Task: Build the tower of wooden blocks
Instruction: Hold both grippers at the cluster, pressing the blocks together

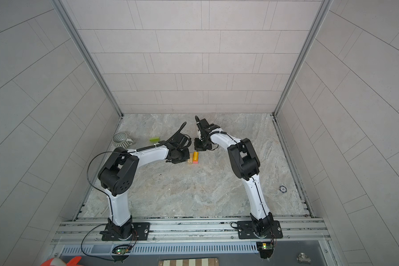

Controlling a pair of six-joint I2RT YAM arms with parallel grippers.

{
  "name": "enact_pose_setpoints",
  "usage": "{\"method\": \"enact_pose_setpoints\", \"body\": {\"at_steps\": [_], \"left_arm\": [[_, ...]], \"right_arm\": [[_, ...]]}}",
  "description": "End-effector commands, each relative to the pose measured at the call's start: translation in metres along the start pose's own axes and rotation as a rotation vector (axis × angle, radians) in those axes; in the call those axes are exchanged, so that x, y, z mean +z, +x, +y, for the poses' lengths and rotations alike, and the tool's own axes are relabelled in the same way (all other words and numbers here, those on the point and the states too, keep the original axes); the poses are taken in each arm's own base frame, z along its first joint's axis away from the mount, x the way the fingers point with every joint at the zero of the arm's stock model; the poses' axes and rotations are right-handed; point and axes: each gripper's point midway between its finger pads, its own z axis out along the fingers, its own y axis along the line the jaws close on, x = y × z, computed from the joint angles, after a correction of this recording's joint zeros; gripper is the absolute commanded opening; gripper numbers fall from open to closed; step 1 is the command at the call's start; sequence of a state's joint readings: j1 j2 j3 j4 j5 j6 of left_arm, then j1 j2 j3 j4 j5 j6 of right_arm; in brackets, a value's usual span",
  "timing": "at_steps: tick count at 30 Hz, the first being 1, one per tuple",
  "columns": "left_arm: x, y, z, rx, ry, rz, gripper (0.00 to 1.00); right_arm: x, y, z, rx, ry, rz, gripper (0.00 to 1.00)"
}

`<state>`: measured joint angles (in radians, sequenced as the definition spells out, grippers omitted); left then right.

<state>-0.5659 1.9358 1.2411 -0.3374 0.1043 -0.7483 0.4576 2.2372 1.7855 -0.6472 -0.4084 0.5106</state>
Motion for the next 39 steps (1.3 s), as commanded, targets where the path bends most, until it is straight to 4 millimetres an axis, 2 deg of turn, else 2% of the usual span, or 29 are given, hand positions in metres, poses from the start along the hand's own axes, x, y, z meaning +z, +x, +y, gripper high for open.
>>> {"method": "enact_pose_setpoints", "body": {"at_steps": [1, 9, 18, 23, 28, 33, 39], "left_arm": [[-0.005, -0.002, 0.002, 0.010, -0.005, -0.010, 0.00], [-0.004, -0.002, 0.002, 0.006, -0.002, -0.012, 0.00], [-0.003, 0.000, 0.003, 0.005, -0.004, -0.007, 0.00], [-0.003, 0.000, 0.002, 0.005, -0.002, -0.006, 0.00], [-0.004, -0.002, 0.002, 0.003, 0.001, -0.009, 0.00], [-0.005, -0.003, 0.000, 0.005, 0.004, -0.010, 0.00], [-0.006, -0.005, 0.000, 0.007, 0.001, -0.013, 0.00]], "right_arm": [[-0.001, 0.002, 0.002, 0.010, -0.013, 0.005, 0.00], [-0.003, 0.008, 0.000, 0.022, -0.019, 0.002, 0.00], [-0.010, -0.002, 0.000, 0.024, -0.006, -0.026, 0.00], [-0.023, -0.007, -0.006, 0.018, 0.030, -0.041, 0.00], [-0.042, -0.005, -0.023, 0.027, 0.098, -0.084, 0.00], [-0.048, 0.007, -0.025, 0.025, 0.099, -0.085, 0.00], [-0.040, 0.031, -0.018, 0.009, 0.075, -0.052, 0.00]]}}
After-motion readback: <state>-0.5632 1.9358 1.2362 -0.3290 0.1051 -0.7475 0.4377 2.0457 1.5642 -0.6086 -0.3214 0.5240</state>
